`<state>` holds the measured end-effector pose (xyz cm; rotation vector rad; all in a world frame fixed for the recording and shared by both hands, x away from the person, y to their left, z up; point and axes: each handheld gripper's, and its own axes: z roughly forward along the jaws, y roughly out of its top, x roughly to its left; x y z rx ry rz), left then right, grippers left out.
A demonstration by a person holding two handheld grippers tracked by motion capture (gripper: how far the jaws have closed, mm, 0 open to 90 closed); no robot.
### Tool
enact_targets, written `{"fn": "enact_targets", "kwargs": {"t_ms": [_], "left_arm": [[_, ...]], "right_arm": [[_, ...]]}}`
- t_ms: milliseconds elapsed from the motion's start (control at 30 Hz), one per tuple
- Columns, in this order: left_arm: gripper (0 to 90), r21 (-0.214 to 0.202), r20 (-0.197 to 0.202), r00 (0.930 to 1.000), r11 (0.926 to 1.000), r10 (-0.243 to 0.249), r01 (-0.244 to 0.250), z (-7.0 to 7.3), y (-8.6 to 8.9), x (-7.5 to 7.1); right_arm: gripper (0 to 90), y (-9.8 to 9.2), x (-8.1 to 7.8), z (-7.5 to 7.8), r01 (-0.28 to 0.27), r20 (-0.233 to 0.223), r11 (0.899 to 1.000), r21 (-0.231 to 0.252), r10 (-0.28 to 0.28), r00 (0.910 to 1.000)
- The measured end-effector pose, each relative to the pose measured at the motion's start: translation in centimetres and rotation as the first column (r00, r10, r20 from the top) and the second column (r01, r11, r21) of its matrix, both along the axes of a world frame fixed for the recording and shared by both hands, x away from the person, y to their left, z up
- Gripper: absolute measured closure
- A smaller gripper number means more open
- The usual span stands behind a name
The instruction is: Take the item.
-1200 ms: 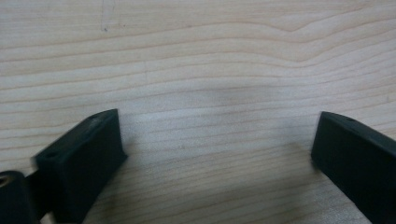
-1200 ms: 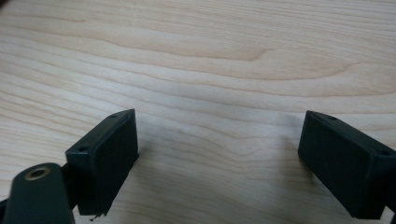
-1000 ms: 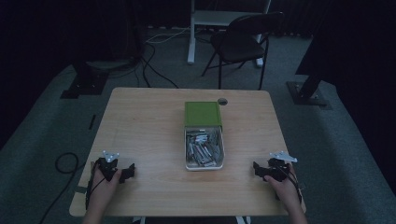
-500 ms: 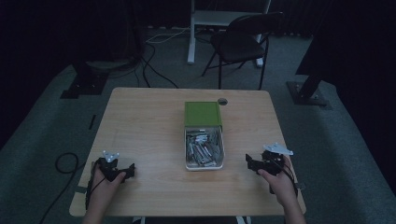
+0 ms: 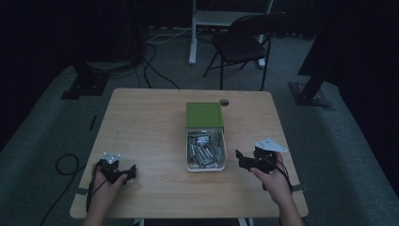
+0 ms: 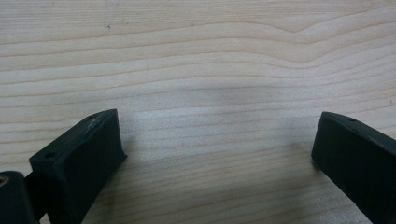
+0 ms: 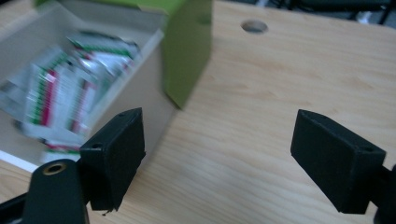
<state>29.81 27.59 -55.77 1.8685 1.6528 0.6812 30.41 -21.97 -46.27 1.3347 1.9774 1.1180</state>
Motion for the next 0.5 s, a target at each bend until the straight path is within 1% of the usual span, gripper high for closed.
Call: {"fn": "enact_targets", "kwargs": {"t_ms": [33, 167, 233, 300, 333, 467, 500], "left_arm": [[2.5, 0.000, 0.000, 1.0000, 1.0000, 0.000, 0.000, 0.0, 0.0, 0.0], [2.5, -0.001, 0.001, 1.0000, 1.0000, 0.008, -0.008, 0.0, -0.1, 0.0], [2.5, -0.001, 0.001, 1.0000, 1.0000, 0.008, -0.008, 0.0, -0.1, 0.0], [2.5, -0.002, 0.001, 1.0000, 1.0000, 0.008, -0.008, 0.0, -0.1, 0.0], [2.5, -0.002, 0.002, 1.0000, 1.0000, 0.008, -0.008, 0.0, -0.1, 0.0], [2.5, -0.001, 0.001, 0.9999, 0.9999, 0.011, -0.011, 0.0, -0.1, 0.0], [2.5, -0.001, 0.001, 0.9999, 0.9999, 0.011, -0.011, 0.0, -0.1, 0.0]], "right_arm": [[17.4, 0.2, 0.0, 0.2, -0.010, 0.000, 1.000, 0.011, 0.010, 1.0000], [17.4, 1.4, -0.3, 1.0, -0.052, 0.024, 0.999, -0.002, 0.052, 0.9983], [17.4, 2.1, -0.4, 1.3, -0.079, 0.025, 0.997, -0.005, 0.079, 0.9966], [17.4, 2.7, -0.5, 1.5, -0.107, 0.035, 0.994, -0.009, 0.108, 0.9936], [17.4, 3.0, -0.5, 1.6, -0.112, 0.038, 0.994, -0.003, 0.112, 0.9930], [17.4, 4.1, -0.6, 1.7, -0.153, 0.046, 0.988, -0.015, 0.154, 0.9870], [17.4, 4.1, -0.6, 1.7, -0.153, 0.046, 0.988, -0.015, 0.154, 0.9870]]}}
